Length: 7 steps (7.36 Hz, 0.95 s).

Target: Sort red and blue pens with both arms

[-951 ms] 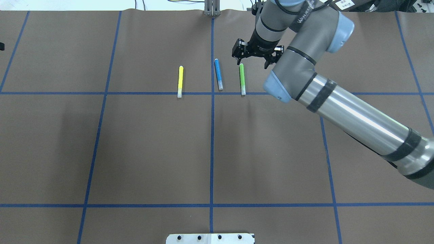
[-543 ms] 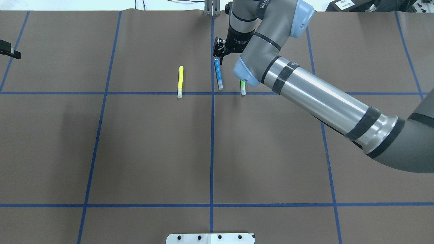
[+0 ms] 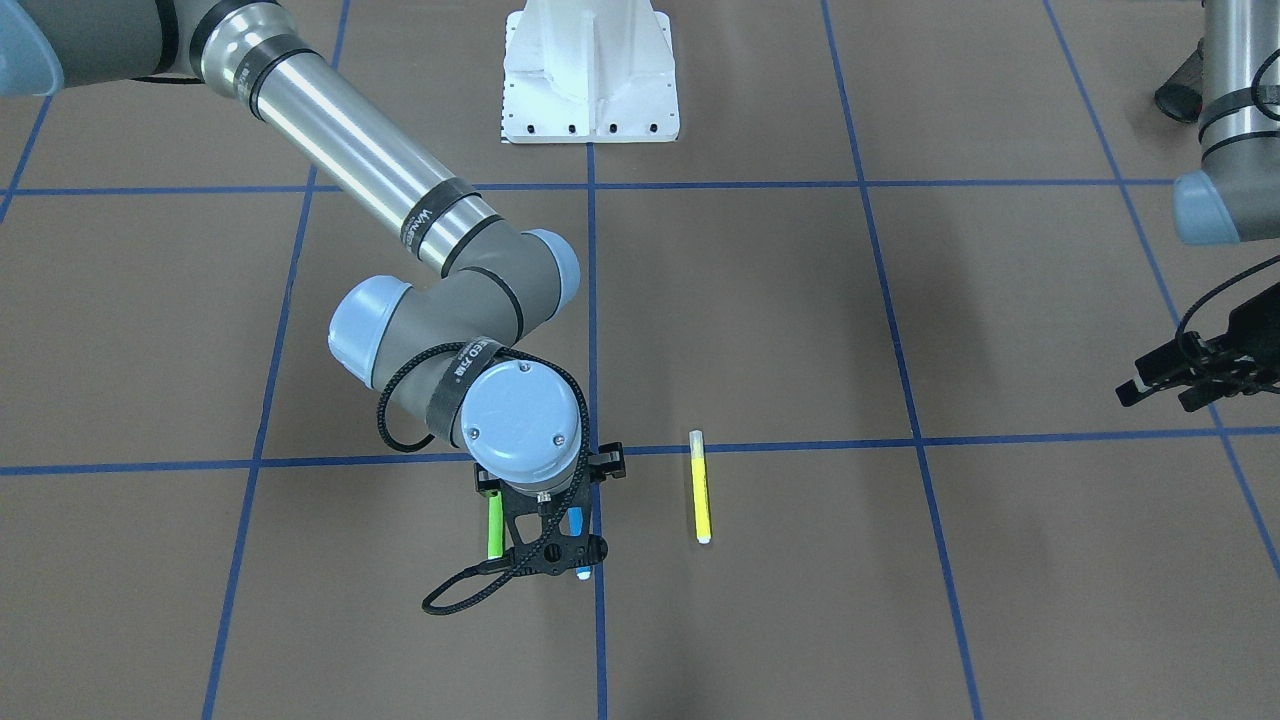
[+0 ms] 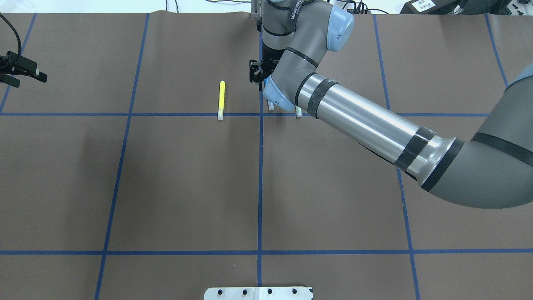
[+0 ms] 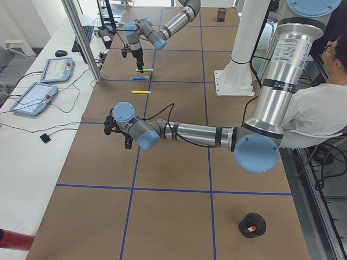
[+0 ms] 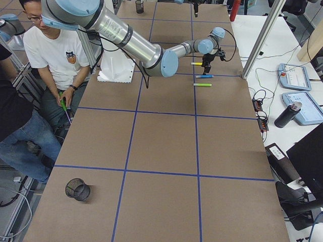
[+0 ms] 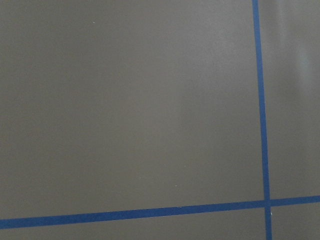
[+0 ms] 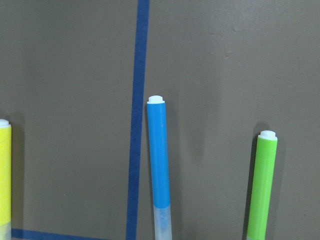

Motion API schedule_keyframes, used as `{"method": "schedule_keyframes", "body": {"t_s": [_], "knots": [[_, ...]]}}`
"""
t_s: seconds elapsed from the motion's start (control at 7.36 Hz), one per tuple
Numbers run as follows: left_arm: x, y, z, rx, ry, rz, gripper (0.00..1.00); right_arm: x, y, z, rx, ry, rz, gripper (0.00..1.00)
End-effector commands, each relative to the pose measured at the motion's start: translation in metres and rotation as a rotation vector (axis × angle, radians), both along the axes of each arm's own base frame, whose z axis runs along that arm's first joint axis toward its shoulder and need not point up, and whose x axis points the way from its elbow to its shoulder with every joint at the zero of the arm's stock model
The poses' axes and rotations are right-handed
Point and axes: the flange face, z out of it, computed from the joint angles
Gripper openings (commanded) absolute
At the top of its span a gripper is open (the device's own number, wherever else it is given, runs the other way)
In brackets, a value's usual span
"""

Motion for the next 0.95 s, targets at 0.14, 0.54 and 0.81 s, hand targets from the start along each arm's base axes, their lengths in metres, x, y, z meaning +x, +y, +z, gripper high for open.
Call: {"method": "schedule_keyframes", "body": {"t_s": [0.14, 0.54, 0.81], "knots": [[-0.001, 0.008, -0.001, 0.009, -0.001, 0.0, 0.99, -0.017, -0.006, 0.014, 0.007, 0.036, -0.056, 0.83], [-0.009, 0.031, -0.005, 0.023, 0.004, 0.0, 0.99, -0.029, -0.005, 0.015, 0.025, 0.019, -0.065, 0.75], [-0.012, 0.04, -0.008, 0.031, 0.007, -0.002, 0.99, -0.037, 0.001, 0.014, 0.041, 0.016, -0.07, 0.71]]}}
